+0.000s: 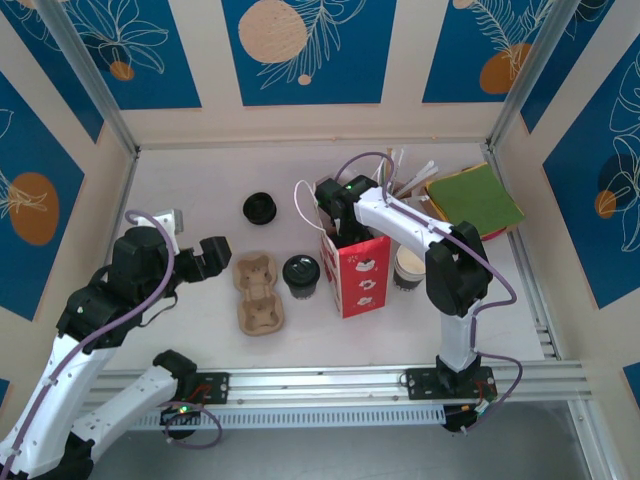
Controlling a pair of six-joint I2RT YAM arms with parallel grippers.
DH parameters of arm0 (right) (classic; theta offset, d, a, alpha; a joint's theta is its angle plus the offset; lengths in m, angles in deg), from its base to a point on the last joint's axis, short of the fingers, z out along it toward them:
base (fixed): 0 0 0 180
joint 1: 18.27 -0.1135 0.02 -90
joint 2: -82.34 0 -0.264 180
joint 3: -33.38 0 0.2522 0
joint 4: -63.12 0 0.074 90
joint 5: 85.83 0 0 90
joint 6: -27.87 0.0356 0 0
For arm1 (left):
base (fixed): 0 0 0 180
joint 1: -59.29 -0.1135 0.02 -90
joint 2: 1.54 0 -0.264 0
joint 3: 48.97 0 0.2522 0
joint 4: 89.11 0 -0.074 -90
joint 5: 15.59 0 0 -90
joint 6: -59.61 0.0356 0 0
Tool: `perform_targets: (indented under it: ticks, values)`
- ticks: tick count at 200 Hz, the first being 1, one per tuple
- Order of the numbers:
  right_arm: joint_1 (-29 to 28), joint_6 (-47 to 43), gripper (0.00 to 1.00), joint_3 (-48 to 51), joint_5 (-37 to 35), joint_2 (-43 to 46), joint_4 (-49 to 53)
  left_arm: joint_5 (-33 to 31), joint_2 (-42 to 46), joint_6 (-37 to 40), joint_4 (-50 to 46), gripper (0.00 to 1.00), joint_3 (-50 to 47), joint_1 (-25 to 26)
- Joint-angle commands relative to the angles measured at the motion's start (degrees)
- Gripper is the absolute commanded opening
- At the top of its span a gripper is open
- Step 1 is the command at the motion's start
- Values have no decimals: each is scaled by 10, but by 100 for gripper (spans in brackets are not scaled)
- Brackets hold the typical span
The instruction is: Pack the takeout coffee
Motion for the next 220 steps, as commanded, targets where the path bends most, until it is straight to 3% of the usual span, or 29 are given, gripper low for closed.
perform_targets:
  ticks: [1, 146, 220]
  values:
    - [-3, 10, 35, 4, 11, 9, 14, -8, 8, -6, -7, 100, -5, -5]
    - [-4, 11, 35, -17, 3, 11, 19, -9, 6, -4, -5, 100, -5, -5]
    - [-5, 15, 48, -26, 3, 15, 24, -5, 2, 0, -2, 100, -2, -5]
